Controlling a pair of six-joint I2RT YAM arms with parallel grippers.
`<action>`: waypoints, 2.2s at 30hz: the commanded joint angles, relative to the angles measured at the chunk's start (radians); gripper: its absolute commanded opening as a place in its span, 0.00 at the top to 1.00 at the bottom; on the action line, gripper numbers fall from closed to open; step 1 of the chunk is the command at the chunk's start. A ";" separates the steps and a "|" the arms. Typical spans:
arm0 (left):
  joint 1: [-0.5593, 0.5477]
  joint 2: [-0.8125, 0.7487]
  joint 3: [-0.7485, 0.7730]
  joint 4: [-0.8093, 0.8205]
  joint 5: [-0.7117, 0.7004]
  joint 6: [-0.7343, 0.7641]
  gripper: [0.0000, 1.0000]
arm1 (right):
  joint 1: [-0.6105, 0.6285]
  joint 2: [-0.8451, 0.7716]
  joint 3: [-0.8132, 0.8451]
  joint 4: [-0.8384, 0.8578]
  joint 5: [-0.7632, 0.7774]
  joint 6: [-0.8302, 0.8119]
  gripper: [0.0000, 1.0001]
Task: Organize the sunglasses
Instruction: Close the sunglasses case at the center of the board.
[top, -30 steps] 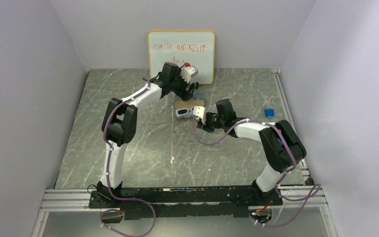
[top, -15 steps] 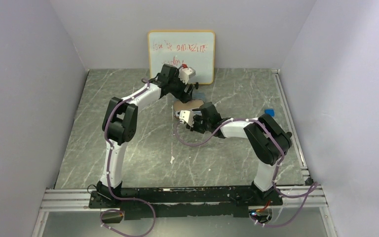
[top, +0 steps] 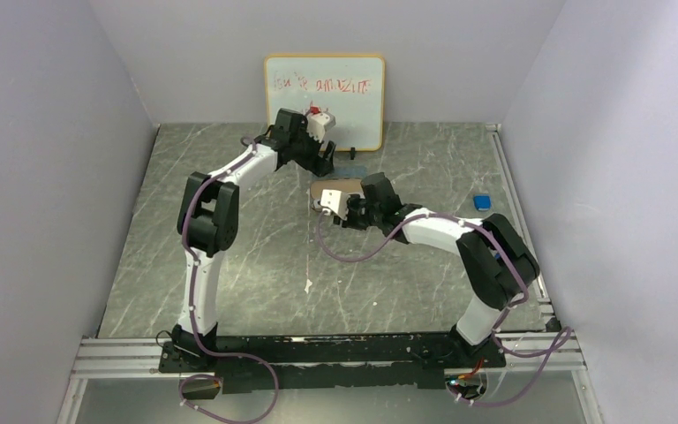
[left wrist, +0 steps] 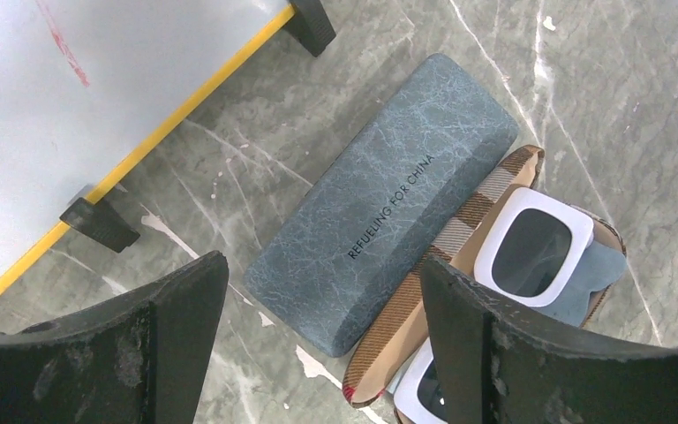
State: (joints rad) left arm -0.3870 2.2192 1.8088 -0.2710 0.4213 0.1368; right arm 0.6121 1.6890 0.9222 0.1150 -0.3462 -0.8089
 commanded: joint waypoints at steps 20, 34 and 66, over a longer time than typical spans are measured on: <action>-0.009 0.072 0.090 -0.094 0.059 -0.103 0.32 | -0.003 0.112 0.055 -0.048 -0.041 -0.024 0.70; 0.006 0.082 0.112 -0.154 0.285 -0.070 0.30 | -0.021 0.111 0.052 -0.025 -0.053 0.005 0.70; 0.017 -0.027 -0.050 -0.034 0.471 -0.189 0.51 | -0.031 0.192 0.125 0.002 0.006 0.102 0.71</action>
State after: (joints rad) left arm -0.3656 2.2745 1.7767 -0.3359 0.8124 -0.0227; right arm 0.5831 1.8652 0.9997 0.0917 -0.3412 -0.7265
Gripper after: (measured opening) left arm 0.523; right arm 0.287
